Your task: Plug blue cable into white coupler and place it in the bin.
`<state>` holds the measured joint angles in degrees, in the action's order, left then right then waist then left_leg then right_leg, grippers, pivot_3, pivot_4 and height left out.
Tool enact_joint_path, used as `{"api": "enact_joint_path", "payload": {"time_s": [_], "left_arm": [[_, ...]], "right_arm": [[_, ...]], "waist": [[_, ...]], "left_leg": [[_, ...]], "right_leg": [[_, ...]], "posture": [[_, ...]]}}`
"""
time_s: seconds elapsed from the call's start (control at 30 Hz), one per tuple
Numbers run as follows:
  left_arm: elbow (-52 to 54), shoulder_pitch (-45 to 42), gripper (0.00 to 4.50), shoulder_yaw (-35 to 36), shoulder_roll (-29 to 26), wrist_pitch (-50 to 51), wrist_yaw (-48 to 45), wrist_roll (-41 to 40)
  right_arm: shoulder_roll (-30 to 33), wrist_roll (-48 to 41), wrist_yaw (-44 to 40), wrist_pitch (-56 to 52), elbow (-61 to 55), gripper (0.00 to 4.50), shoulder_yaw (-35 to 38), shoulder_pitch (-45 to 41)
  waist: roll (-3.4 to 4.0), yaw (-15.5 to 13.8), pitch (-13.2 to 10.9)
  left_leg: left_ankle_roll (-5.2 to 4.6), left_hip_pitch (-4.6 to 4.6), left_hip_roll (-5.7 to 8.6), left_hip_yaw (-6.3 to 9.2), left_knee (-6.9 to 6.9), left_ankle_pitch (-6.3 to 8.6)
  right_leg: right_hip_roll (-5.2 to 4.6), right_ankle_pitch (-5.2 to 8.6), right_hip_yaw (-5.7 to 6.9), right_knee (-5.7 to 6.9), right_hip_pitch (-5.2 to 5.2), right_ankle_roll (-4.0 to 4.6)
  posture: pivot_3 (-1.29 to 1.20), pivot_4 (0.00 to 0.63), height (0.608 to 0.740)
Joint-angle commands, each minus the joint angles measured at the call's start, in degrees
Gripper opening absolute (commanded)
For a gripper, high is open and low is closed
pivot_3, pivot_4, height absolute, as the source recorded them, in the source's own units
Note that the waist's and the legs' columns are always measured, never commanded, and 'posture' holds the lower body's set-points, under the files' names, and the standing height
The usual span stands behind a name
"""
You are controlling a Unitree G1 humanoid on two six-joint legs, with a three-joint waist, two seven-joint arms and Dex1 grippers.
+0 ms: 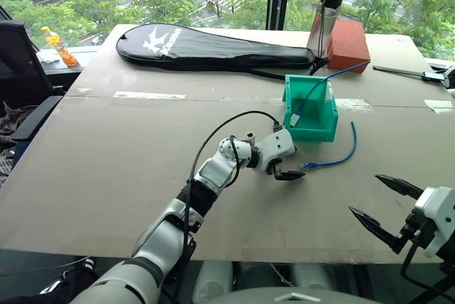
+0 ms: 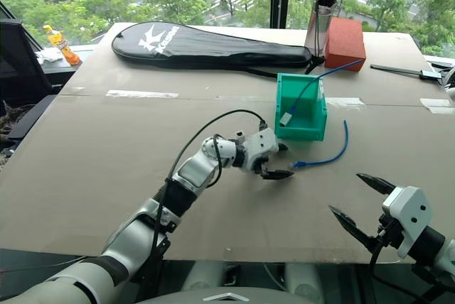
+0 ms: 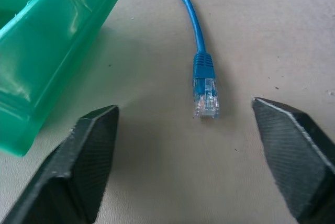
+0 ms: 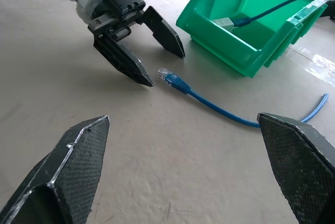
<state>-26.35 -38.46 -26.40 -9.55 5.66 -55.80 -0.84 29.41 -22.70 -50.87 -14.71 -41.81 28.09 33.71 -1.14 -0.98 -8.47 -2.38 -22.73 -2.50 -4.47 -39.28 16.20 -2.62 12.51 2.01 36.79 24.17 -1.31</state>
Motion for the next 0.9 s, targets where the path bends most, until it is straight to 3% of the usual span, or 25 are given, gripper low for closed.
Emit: {"api": "enact_joint_path", "payload": {"time_s": [0.03,0.17,0.2,0.37,0.57,0.7,0.9], "left_arm": [[-1.97,-0.17,2.17,-0.96,1.45,-3.41,-0.61,1.44],[-3.61,0.19,0.21,-0.66,2.52,-5.65,-1.49,1.75],[-3.98,0.17,0.01,-0.46,2.73,-5.96,-1.62,1.73],[-3.31,0.64,0.01,1.15,2.43,-8.64,-3.63,0.16],[6.17,1.52,0.01,6.15,1.60,-12.17,-8.18,-6.94],[10.92,0.88,0.01,9.24,1.26,-12.77,-11.29,-12.33],[12.32,0.41,0.01,10.71,2.13,-18.06,-9.80,-12.15]], "right_arm": [[0.84,-0.98,1.51,0.60,-2.31,4.50,1.77,0.66],[1.18,-1.14,2.87,0.18,-2.82,4.50,1.33,1.07],[1.05,-1.34,3.77,-0.73,-3.10,4.50,1.04,1.07],[-0.92,-5.66,10.21,-7.93,-5.75,4.50,-1.71,0.14],[-7.71,-27.21,28.11,-25.61,-8.79,4.50,-5.81,-3.89],[-11.51,-38.38,38.68,-28.49,-9.30,4.50,-9.69,-8.77],[-16.29,-48.03,53.06,-25.11,-6.04,4.50,-11.67,-20.66]], "waist": [[0.00,-0.03,0.00],[0.00,-0.03,0.00],[0.00,-0.02,0.00],[0.00,0.04,0.00],[0.02,0.12,0.00],[0.03,0.15,0.01],[0.02,0.15,0.00]], "left_leg": [[0.00,-0.01,0.01,0.01,0.00,0.00],[0.00,-0.01,0.02,0.07,0.01,0.00],[0.00,-0.02,0.02,0.09,0.01,0.00],[0.00,-0.02,0.02,0.10,0.00,0.00],[0.00,-0.09,-0.24,0.19,0.02,0.00],[0.00,-0.08,-0.24,0.19,0.00,0.00],[-0.01,-0.08,0.03,0.16,-0.04,-0.01]], "right_leg": [[-0.01,0.00,0.01,0.00,0.00,0.00],[-0.01,0.01,0.06,0.00,0.00,0.00],[-0.01,0.01,0.07,0.00,0.00,-0.01],[-0.03,0.01,0.08,0.00,-0.02,-0.01],[-0.05,-0.03,0.01,0.02,0.00,0.07],[-0.05,-0.03,-0.07,0.02,-0.01,0.07],[-0.04,-0.06,-0.07,0.01,-0.02,0.01]], "posture": [[0.00,0.150,0.740],[0.00,0.150,0.740],[0.00,0.150,0.740],[0.00,0.150,0.740],[0.00,0.150,0.740],[0.00,0.150,0.740],[0.00,0.150,0.740]]}}
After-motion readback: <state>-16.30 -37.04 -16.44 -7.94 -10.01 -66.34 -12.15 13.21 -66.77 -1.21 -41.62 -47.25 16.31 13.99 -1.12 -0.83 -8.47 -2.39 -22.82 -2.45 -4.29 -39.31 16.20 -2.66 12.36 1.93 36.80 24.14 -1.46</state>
